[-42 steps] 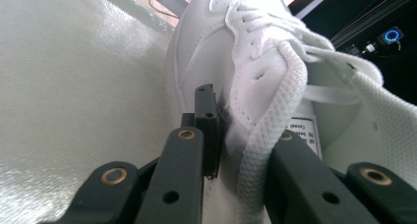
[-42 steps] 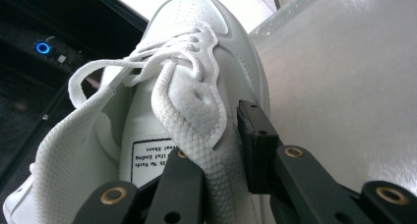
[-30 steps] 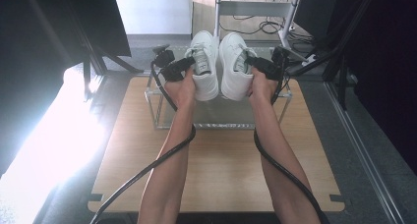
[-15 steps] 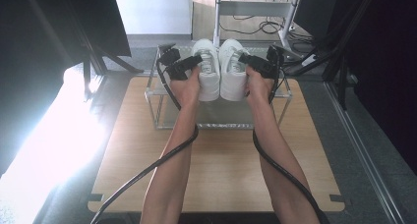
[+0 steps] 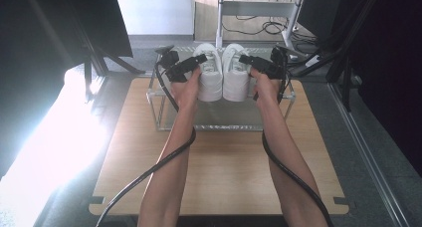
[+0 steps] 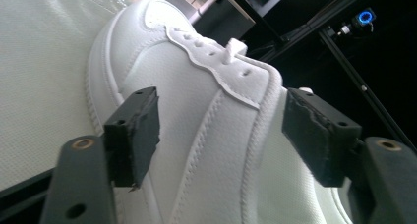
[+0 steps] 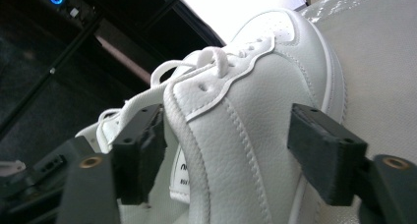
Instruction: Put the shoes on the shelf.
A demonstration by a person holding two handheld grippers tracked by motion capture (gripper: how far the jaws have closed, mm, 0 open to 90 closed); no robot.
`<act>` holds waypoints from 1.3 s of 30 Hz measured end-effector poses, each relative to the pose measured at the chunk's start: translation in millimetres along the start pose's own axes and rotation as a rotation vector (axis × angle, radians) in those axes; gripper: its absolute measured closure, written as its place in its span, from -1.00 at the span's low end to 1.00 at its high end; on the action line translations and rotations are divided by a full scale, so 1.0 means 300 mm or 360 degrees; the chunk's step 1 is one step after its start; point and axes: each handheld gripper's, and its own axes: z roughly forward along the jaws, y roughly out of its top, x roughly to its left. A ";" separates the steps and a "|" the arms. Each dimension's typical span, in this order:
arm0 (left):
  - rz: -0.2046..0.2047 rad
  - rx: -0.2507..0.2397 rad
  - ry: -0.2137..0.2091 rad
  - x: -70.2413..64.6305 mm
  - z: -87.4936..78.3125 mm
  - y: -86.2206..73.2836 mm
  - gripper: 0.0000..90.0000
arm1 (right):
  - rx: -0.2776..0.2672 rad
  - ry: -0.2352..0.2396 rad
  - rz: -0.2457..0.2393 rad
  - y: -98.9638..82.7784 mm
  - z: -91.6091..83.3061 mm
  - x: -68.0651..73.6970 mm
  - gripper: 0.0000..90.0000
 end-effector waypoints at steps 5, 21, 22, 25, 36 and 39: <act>0.0068 0.0016 -0.0017 -0.012 -0.016 0.003 -0.45 | 0.0033 0.0026 -0.0059 -0.003 -0.005 0.001 -0.46; 0.0253 -0.0029 -0.0036 0.003 -0.129 -0.019 -0.65 | -0.0001 0.0175 -0.0124 -0.019 -0.083 -0.018 -0.57; 0.0265 -0.0027 -0.0039 0.003 -0.136 -0.022 -0.66 | -0.0002 0.0183 -0.0128 -0.020 -0.088 -0.019 -0.58; 0.0308 -0.0024 -0.0037 0.003 -0.156 -0.028 -0.67 | -0.0004 0.0218 -0.0125 -0.022 -0.108 -0.022 -0.62; 0.0496 0.0000 0.0029 0.009 -0.227 -0.045 -0.69 | 0.0036 0.0301 -0.0163 -0.038 -0.182 -0.045 -0.70; 0.0519 0.0008 0.0027 0.017 -0.245 -0.048 -0.69 | 0.0042 0.0313 -0.0178 -0.043 -0.200 -0.057 -0.70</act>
